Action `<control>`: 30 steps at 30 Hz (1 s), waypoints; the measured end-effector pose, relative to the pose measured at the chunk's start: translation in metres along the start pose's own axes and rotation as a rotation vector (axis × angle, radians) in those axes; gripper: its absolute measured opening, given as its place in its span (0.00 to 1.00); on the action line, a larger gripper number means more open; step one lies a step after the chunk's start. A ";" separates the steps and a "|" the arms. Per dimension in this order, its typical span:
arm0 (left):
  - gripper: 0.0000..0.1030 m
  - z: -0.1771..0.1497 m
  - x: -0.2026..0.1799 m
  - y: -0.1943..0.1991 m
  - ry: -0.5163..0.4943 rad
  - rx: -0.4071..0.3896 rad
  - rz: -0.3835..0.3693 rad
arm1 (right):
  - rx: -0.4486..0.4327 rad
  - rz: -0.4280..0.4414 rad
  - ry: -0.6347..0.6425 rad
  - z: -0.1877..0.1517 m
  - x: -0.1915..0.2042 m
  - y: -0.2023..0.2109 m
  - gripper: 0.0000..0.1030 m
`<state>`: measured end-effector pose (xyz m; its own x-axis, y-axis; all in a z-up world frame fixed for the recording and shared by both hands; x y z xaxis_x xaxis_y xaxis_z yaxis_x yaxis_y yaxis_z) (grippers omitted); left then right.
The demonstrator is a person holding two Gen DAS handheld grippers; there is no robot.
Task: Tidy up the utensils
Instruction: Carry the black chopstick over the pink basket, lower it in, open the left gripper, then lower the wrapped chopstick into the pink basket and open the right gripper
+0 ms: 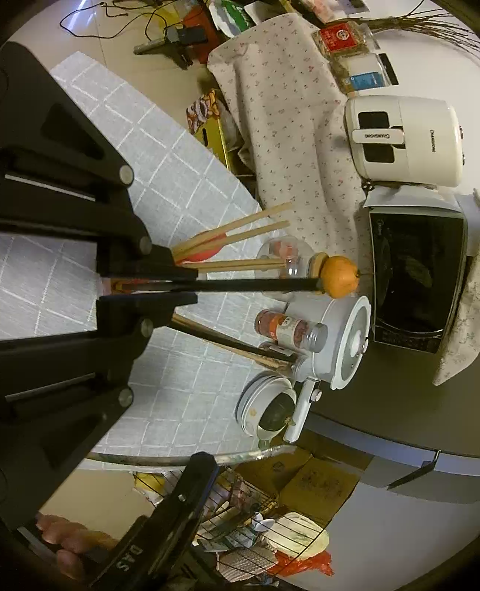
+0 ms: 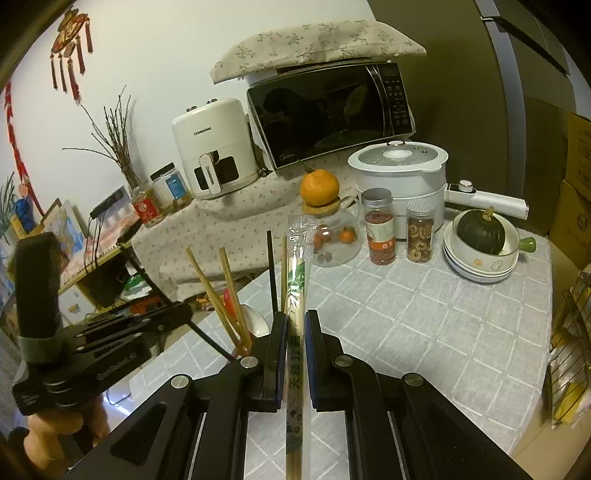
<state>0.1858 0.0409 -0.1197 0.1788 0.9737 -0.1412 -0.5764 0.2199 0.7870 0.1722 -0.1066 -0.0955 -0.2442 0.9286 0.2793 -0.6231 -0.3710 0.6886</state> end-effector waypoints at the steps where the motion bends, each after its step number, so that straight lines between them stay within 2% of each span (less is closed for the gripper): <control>1: 0.06 0.001 -0.001 -0.002 0.002 0.000 -0.004 | -0.002 -0.001 0.001 0.000 0.001 0.000 0.09; 5: 0.09 0.004 -0.002 -0.004 0.013 -0.027 -0.034 | -0.005 -0.002 -0.002 0.000 0.002 -0.002 0.10; 9: 0.27 0.002 -0.004 -0.001 0.016 -0.024 -0.045 | -0.026 -0.005 -0.003 0.002 0.004 -0.002 0.10; 13: 0.31 -0.001 0.000 0.018 0.002 -0.040 -0.041 | -0.074 0.001 0.002 0.012 0.014 -0.002 0.10; 15: 0.46 -0.003 0.007 0.029 -0.005 -0.060 -0.026 | -0.099 0.015 0.000 0.017 0.022 -0.005 0.10; 17: 0.53 -0.004 0.018 0.041 -0.013 -0.097 0.014 | -0.130 0.033 -0.006 0.023 0.031 -0.010 0.09; 21: 0.54 -0.009 0.040 0.048 0.019 -0.095 0.025 | -0.189 0.039 0.041 0.028 0.051 -0.018 0.08; 24: 0.54 -0.015 0.054 0.044 0.060 -0.049 0.017 | -0.171 0.010 0.002 0.023 0.034 -0.025 0.08; 27: 0.54 -0.020 0.061 0.041 0.079 -0.014 0.018 | -0.089 -0.043 -0.102 0.021 -0.007 -0.041 0.09; 28: 0.54 -0.022 0.063 0.041 0.086 -0.005 0.020 | -0.046 -0.081 -0.139 0.020 -0.026 -0.049 0.14; 29: 0.55 -0.025 0.064 0.041 0.092 0.003 0.020 | 0.009 -0.112 -0.175 0.018 -0.044 -0.060 0.24; 30: 0.59 -0.027 0.066 0.041 0.100 0.013 0.021 | 0.053 -0.117 -0.201 0.016 -0.057 -0.068 0.27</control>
<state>0.1526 0.1156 -0.1131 0.0856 0.9793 -0.1834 -0.5687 0.1992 0.7981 0.2405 -0.1340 -0.1479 -0.0163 0.9473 0.3198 -0.5969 -0.2658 0.7570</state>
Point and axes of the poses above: each gripper's, at about its wrist camera, not at the fingertips, and y roughly against the way its jaws point, x to its left, z to its top, the point moved 7 cm from there along -y, roughly the way its jaws point, and after that the axes turned 9 degrees about x, right-handed, at the moved point
